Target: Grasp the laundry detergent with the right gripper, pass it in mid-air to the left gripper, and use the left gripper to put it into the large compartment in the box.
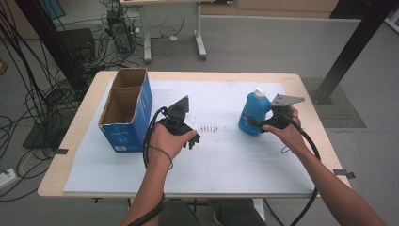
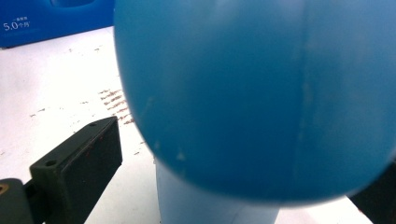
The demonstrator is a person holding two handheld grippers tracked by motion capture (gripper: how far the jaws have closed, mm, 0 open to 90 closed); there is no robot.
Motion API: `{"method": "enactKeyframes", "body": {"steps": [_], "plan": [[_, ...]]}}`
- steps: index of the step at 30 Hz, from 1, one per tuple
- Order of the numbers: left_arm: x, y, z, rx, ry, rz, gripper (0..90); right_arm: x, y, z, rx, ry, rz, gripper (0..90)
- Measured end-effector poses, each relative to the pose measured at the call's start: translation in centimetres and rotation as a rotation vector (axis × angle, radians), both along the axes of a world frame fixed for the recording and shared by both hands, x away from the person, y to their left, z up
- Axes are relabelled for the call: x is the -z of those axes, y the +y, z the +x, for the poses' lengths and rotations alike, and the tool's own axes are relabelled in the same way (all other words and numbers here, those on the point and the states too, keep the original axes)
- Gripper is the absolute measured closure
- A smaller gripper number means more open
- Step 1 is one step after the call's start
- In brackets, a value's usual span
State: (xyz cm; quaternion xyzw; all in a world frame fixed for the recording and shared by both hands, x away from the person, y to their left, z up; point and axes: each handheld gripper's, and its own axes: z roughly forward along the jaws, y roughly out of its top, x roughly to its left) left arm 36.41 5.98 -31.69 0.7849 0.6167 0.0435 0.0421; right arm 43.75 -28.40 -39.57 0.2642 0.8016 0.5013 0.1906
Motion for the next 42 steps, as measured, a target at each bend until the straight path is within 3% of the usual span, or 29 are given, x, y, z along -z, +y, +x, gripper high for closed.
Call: {"method": "enactKeyframes", "body": {"steps": [42], "plan": [[-0.3, -0.43, 0.13, 0.004, -0.011, -0.005, 5.8, 0.15, 0.26, -0.1, -0.01, -0.007, 0.009, 1.4]]}}
